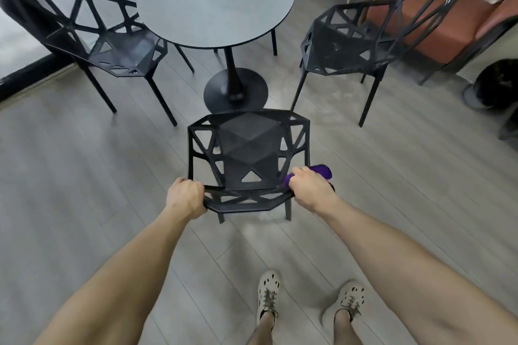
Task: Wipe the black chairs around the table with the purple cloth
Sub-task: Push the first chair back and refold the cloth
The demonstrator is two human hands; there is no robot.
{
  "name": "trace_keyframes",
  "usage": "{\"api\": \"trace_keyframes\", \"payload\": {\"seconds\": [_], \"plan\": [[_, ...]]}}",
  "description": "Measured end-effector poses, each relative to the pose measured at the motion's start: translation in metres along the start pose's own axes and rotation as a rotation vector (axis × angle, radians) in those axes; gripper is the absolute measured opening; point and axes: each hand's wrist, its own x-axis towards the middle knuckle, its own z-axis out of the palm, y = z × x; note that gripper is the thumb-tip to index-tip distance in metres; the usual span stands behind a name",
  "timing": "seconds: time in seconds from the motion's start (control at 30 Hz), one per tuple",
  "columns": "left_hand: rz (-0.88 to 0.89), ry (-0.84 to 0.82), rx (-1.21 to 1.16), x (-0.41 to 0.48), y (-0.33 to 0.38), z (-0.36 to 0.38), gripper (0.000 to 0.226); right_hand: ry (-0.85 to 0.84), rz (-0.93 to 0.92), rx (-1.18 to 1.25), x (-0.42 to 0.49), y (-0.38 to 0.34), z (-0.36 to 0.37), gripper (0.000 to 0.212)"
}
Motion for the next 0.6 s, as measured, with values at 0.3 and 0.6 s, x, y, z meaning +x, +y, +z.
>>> {"api": "trace_keyframes", "payload": {"seconds": [0.3,0.6], "plan": [[0.116,-0.169,-0.068,0.022,0.015,-0.086,0.068,0.135,0.360,0.649,0.019,0.058,-0.054,0.030],[0.556,-0.008,-1.024,0.018,0.240,-0.237,0.082,0.292,0.752,1.589,-0.047,0.208,-0.120,0.008]]}}
